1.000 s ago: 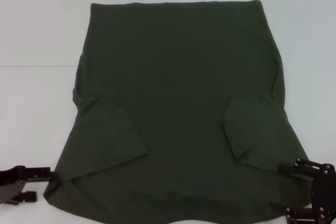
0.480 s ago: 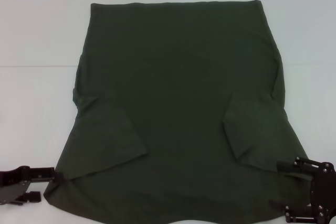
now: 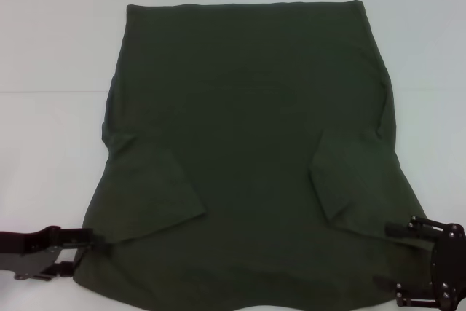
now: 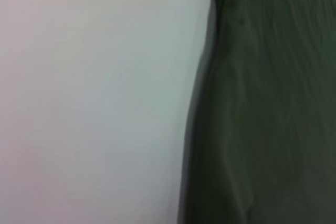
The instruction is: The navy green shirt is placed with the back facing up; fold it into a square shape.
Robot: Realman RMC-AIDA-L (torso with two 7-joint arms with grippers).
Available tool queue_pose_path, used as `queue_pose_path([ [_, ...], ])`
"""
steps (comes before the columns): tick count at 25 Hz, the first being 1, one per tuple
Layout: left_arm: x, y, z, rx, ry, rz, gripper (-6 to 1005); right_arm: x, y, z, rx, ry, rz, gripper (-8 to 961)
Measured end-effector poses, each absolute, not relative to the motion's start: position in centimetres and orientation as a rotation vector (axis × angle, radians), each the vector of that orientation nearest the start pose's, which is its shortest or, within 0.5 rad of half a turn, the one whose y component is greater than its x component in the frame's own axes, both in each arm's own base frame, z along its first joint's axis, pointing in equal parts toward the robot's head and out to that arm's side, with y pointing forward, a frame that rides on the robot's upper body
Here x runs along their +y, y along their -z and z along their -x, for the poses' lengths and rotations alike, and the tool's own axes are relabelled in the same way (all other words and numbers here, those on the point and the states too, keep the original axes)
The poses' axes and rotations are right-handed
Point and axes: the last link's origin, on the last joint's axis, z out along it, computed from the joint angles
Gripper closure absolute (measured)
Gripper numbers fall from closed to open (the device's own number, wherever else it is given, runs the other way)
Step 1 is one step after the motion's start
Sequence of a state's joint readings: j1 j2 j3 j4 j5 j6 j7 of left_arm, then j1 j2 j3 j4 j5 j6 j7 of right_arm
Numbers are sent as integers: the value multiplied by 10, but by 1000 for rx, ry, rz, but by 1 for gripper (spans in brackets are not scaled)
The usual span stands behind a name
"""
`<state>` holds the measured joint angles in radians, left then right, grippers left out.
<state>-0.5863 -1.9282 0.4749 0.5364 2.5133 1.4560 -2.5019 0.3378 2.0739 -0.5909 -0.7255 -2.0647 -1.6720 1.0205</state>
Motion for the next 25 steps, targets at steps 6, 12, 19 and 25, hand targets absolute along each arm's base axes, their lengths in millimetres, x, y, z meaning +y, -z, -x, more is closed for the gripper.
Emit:
queue_pose_path([
  [6, 332, -31, 337, 2457, -344, -2241, 137, 270, -21, -318, 320, -577, 2686, 65],
  [12, 334, -26, 332, 2442, -347, -2245, 138, 270, -21, -318, 319, -579, 2686, 66],
  [19, 335, -28, 333, 2454, -359, -2244, 140, 270, -21, -318, 327, -582, 2681, 66],
  [25, 335, -31, 334, 2463, -367, -2244, 226, 271, -21, -318, 355, -585, 2679, 67],
])
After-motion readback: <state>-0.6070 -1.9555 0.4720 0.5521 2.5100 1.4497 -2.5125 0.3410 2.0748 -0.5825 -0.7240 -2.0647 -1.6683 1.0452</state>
